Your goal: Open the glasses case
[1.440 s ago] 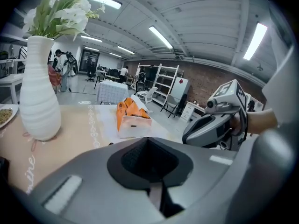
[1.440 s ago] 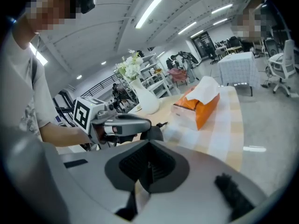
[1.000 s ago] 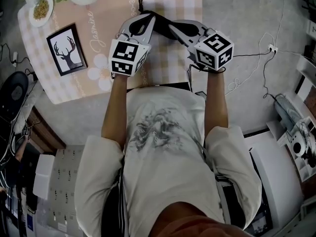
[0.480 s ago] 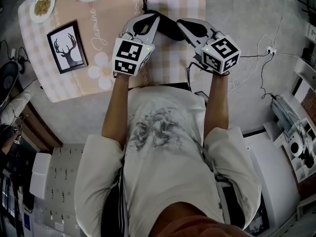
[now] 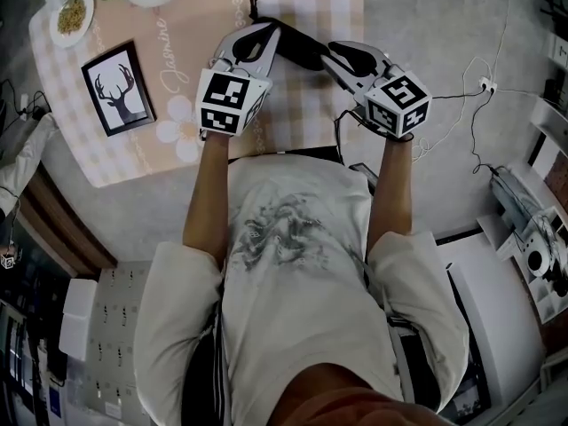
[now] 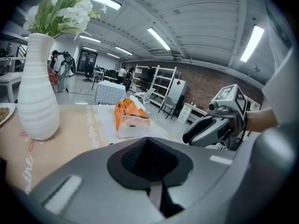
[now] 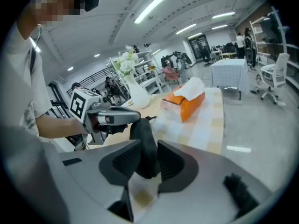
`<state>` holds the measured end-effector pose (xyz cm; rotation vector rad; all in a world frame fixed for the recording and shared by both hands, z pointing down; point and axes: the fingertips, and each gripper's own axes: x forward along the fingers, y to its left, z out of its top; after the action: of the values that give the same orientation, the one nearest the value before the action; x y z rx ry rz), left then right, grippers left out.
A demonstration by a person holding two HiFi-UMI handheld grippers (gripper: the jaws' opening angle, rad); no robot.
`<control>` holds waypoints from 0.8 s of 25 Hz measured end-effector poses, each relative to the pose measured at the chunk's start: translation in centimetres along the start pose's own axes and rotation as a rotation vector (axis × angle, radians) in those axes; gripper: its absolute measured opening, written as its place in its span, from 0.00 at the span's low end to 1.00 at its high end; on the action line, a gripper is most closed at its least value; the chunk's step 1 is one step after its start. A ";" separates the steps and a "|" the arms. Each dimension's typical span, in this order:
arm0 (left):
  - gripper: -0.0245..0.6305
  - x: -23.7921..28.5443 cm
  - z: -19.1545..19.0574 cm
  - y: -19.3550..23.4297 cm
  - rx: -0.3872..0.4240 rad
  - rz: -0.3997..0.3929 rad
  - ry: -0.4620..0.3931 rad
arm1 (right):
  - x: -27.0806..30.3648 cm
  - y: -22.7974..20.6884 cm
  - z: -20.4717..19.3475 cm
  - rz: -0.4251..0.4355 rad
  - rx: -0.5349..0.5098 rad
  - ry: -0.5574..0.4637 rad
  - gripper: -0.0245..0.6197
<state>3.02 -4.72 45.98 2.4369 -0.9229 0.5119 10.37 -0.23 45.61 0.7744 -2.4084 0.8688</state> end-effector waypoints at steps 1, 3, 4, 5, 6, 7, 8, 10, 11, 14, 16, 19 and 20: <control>0.04 0.0 0.0 0.0 0.000 0.001 -0.001 | 0.1 -0.2 -0.1 -0.010 0.020 -0.005 0.21; 0.04 0.0 0.0 0.0 0.000 0.000 -0.003 | 0.2 -0.5 -0.1 -0.015 0.068 -0.023 0.21; 0.04 0.0 0.1 0.0 0.000 0.000 -0.004 | 0.2 -0.5 -0.1 -0.014 0.088 -0.031 0.21; 0.04 0.0 0.1 0.0 -0.001 0.000 -0.006 | 0.2 -0.6 -0.1 -0.015 0.102 -0.036 0.22; 0.04 0.0 0.1 0.0 -0.002 0.000 -0.007 | 0.2 -0.6 -0.1 -0.017 0.108 -0.038 0.23; 0.04 0.0 0.1 0.0 -0.003 0.000 -0.009 | 0.2 -0.7 -0.1 -0.019 0.110 -0.038 0.23; 0.04 0.0 0.1 0.0 -0.003 0.001 -0.009 | 0.2 -0.7 -0.1 -0.021 0.108 -0.038 0.23; 0.04 0.1 0.1 0.0 -0.001 0.001 -0.010 | 0.2 -0.9 0.1 -0.029 0.103 -0.041 0.23; 0.04 0.1 0.1 0.0 -0.001 0.000 -0.010 | 0.1 -1.0 0.2 -0.034 0.103 -0.046 0.23; 0.04 0.0 0.0 0.0 -0.004 -0.003 -0.010 | 0.4 -1.1 0.6 -0.034 0.102 -0.059 0.23; 0.04 -0.1 0.0 0.0 -0.008 -0.004 -0.011 | 0.7 -1.0 0.7 -0.025 0.100 -0.058 0.23; 0.04 -0.1 -0.1 0.0 -0.011 -0.008 -0.013 | 1.0 -1.0 0.9 -0.019 0.107 -0.070 0.23; 0.04 -0.1 -0.1 0.0 -0.012 -0.009 -0.012 | 1.2 -1.0 1.0 -0.015 0.108 -0.074 0.23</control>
<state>2.92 -4.60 45.98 2.4349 -0.9169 0.4877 9.90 -1.95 46.00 0.8780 -2.4326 0.9874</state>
